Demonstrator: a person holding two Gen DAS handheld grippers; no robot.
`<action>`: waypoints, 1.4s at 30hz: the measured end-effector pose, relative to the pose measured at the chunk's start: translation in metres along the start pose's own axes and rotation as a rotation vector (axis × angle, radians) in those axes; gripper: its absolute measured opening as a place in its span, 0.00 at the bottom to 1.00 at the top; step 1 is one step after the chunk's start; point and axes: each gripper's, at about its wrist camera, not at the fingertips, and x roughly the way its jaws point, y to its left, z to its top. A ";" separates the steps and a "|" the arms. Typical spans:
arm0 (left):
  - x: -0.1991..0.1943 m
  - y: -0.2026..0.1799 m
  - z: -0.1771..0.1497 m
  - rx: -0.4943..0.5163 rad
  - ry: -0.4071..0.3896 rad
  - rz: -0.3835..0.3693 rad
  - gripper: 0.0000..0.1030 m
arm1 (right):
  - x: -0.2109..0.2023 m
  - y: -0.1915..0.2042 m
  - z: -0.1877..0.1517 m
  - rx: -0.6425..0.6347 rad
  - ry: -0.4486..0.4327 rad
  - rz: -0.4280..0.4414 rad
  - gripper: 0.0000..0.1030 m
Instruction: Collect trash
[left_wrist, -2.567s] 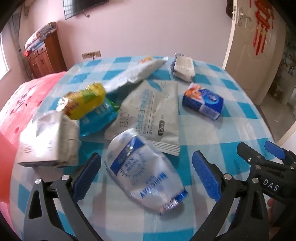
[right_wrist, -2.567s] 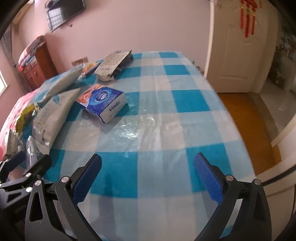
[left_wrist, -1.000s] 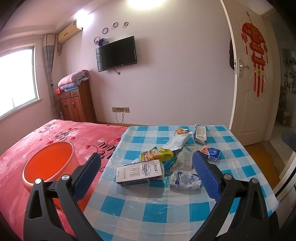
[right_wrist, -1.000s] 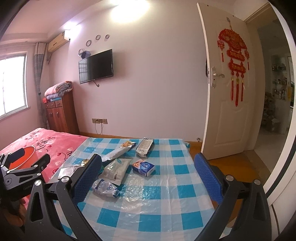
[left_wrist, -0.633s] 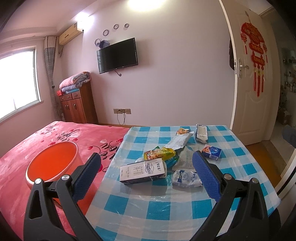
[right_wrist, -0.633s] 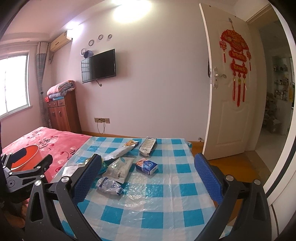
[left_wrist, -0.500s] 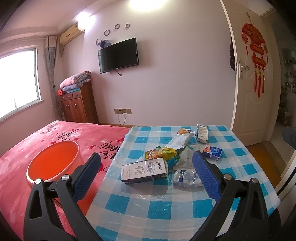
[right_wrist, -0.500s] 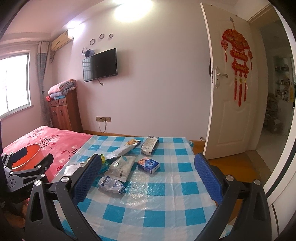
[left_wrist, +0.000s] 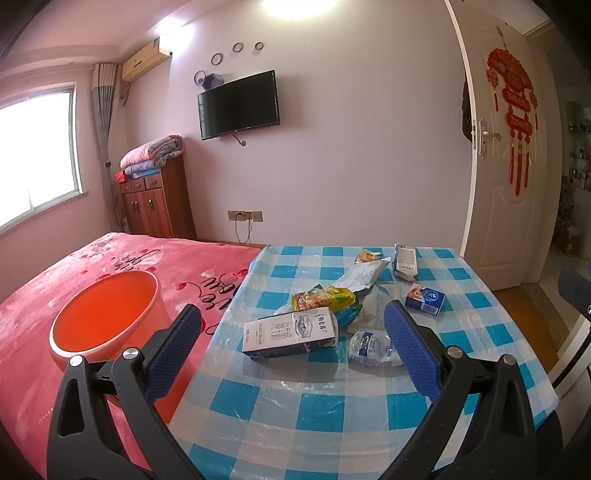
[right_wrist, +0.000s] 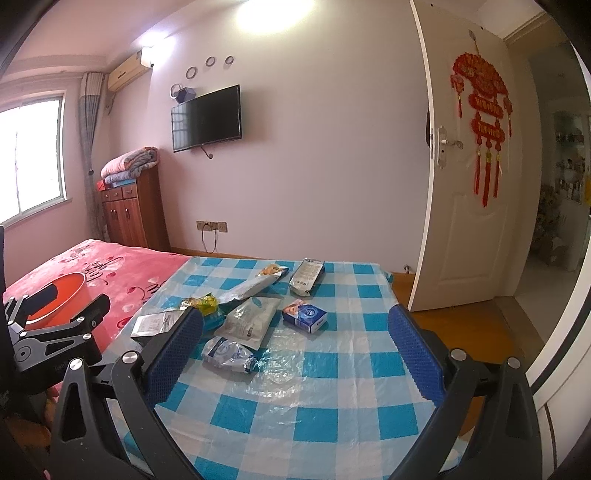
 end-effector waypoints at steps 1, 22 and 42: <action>0.002 0.001 -0.001 -0.001 0.006 -0.001 0.96 | 0.002 -0.001 -0.001 0.006 0.005 0.008 0.96; 0.077 0.057 -0.041 -0.159 0.190 -0.110 0.96 | 0.110 -0.012 -0.040 0.073 0.242 0.188 0.96; 0.177 0.050 -0.054 -0.603 0.463 -0.321 0.96 | 0.194 -0.009 -0.068 0.015 0.397 0.334 0.73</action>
